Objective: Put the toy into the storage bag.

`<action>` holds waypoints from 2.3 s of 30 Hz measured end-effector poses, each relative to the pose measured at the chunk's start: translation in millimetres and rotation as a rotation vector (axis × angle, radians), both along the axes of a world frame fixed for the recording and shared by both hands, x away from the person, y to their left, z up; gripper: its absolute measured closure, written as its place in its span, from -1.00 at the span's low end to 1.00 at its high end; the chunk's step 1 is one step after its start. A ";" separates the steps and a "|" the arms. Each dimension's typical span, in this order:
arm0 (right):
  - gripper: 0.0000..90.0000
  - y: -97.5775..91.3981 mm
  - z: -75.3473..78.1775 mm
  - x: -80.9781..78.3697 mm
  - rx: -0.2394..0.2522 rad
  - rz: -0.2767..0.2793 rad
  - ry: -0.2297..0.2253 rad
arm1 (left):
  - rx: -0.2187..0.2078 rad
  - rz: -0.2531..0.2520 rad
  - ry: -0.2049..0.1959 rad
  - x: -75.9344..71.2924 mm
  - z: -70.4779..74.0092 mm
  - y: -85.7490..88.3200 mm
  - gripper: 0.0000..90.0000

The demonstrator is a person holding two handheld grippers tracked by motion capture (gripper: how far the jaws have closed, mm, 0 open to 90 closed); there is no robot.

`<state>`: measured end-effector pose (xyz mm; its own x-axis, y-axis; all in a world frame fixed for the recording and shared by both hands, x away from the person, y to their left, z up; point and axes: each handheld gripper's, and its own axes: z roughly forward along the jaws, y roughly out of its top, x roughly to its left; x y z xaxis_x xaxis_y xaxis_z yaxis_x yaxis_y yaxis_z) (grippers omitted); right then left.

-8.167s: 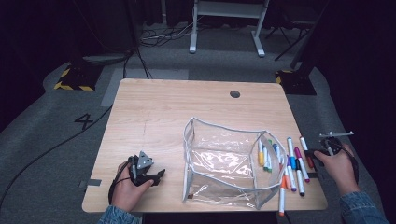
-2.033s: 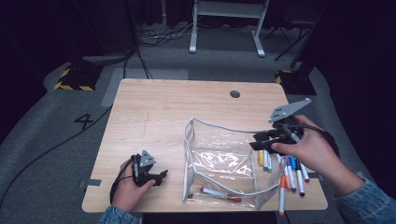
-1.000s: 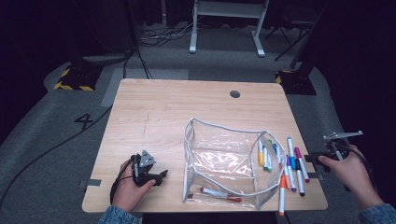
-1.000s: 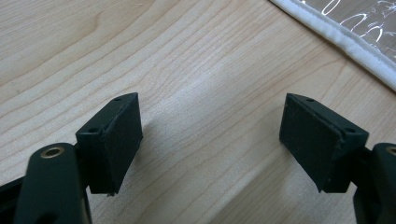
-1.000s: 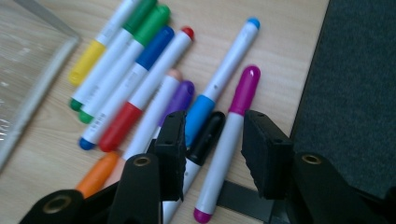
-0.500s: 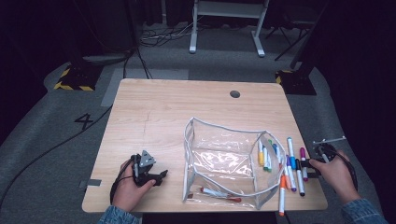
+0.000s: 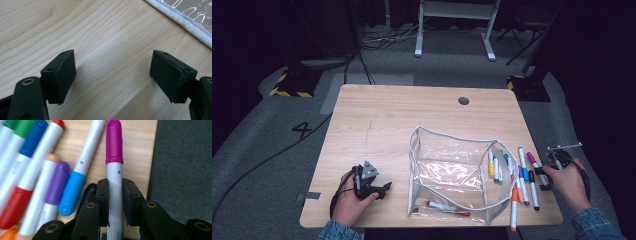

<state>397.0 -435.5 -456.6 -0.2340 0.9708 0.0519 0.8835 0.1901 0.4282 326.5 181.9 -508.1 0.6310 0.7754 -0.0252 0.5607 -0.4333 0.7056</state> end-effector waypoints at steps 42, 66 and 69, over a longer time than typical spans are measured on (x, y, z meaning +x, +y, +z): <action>0.71 174.9 198.8 -63.3 0.082 0.688 -0.220 | 0.005 0.003 0.001 1.2 0.2 -1.6 -0.54; 0.71 272.3 154.5 -61.1 0.061 0.939 -0.016 | 0.015 0.000 -0.003 2.2 0.8 -2.0 -0.54; 0.71 281.6 146.9 -60.1 0.058 0.960 0.007 | 0.015 0.000 -0.003 2.2 0.7 -2.0 -0.54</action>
